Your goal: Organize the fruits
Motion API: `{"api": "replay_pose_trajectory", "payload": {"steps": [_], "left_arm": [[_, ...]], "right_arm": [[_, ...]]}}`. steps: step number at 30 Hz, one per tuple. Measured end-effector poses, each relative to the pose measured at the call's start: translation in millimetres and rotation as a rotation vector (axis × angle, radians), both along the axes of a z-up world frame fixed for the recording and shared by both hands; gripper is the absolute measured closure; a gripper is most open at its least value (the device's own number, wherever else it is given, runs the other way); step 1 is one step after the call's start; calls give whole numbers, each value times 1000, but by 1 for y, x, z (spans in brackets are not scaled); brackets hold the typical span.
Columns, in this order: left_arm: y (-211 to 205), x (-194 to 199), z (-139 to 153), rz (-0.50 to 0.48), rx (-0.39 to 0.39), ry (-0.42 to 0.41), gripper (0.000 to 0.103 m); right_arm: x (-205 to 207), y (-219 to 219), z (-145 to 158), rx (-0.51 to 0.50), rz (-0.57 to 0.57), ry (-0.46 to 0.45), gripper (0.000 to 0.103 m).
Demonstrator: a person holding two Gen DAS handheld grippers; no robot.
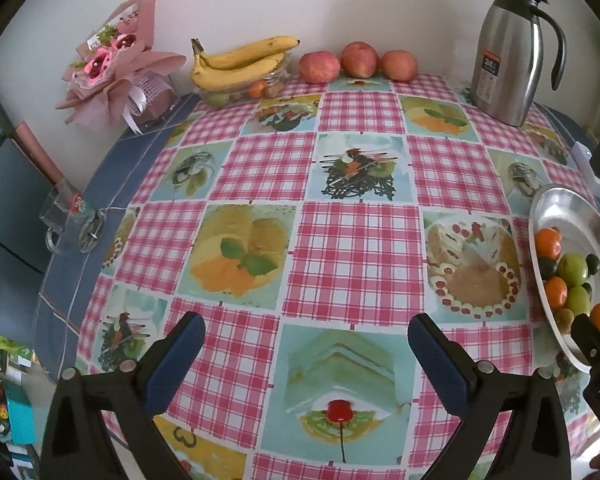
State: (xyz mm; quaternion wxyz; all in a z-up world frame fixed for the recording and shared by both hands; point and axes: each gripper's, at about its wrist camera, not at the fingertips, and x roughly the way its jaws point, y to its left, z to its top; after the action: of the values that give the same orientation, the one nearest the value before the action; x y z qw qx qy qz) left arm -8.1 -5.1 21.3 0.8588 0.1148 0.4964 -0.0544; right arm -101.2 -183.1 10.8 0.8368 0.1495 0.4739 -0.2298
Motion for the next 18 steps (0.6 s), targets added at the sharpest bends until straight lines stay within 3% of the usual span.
{"api": "replay_pose_trajectory", "payload": {"steps": [18], "left_arm": [[-1, 1, -3, -3, 0, 11, 0]], "right_arm": [[1, 0, -3, 8, 1, 9, 15]]}}
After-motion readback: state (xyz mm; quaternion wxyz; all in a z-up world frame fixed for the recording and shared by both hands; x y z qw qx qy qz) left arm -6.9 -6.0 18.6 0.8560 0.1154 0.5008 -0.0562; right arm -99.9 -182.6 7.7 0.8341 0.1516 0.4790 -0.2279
